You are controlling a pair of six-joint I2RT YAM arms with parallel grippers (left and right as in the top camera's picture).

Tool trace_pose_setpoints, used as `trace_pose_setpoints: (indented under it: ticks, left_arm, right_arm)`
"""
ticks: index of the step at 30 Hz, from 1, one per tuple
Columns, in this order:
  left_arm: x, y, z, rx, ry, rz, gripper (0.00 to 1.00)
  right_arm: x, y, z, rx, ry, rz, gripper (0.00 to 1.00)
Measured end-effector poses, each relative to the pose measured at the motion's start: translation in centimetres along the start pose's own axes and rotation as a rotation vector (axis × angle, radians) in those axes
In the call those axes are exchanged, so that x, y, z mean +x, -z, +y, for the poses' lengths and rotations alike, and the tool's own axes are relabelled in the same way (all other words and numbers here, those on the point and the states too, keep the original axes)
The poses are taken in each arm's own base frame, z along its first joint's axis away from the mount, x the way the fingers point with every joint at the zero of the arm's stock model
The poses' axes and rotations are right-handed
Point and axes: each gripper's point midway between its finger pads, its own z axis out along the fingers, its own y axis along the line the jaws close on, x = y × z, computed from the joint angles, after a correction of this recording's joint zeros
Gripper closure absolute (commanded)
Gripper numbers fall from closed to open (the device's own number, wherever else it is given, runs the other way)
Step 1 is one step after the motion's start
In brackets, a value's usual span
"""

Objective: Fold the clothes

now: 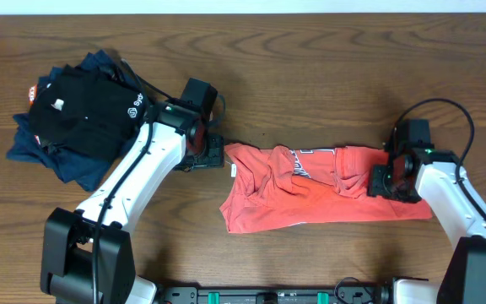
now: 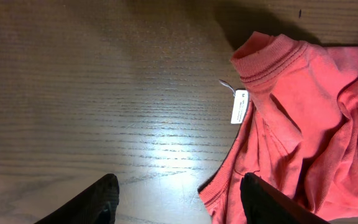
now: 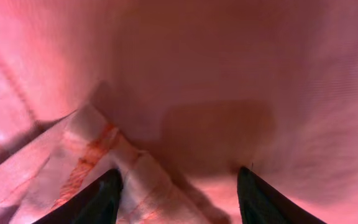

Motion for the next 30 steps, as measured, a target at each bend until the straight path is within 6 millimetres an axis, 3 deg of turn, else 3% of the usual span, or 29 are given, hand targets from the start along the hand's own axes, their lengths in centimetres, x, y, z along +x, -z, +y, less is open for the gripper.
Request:
trace_pose_setpoints:
  ticks: [8, 12, 18, 24, 30]
  left_arm:
    - [0.0, 0.0, 0.0, 0.0, 0.0, 0.0, 0.36]
    - [0.0, 0.0, 0.0, 0.0, 0.0, 0.0, 0.36]
    - [0.0, 0.0, 0.0, 0.0, 0.0, 0.0, 0.35]
    - [0.1, 0.0, 0.0, -0.001, -0.001, 0.003, 0.31]
    - [0.7, 0.0, 0.3, -0.012, 0.001, 0.03, 0.21]
  right_arm:
    - [1.6, 1.4, 6.7, -0.407, 0.111, 0.059, 0.39]
    - [3.1, 2.4, 8.3, -0.523, 0.113, 0.122, 0.39]
    - [4.5, 3.2, 9.1, -0.587, 0.103, 0.181, 0.43]
    - [4.4, 3.5, 9.2, -0.592, 0.101, 0.183, 0.42]
    - [1.0, 5.5, 7.4, -0.45, 0.111, 0.062, 0.4]
